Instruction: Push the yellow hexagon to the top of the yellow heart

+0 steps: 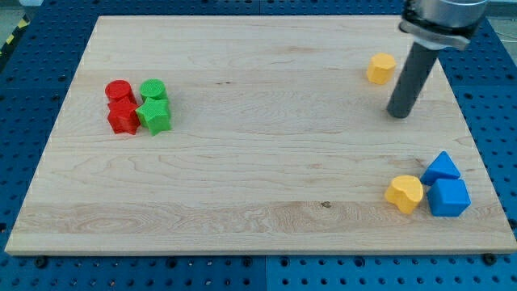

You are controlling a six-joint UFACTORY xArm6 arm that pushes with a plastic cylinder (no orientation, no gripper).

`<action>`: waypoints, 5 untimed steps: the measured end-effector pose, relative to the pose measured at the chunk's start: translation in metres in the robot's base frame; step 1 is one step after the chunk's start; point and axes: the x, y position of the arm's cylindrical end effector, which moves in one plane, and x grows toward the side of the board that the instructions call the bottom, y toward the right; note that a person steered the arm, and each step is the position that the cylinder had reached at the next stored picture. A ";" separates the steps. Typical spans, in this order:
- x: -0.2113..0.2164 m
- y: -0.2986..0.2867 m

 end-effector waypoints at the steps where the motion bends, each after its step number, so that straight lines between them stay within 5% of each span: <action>1: -0.013 0.026; 3: -0.090 0.057; 5: -0.107 -0.035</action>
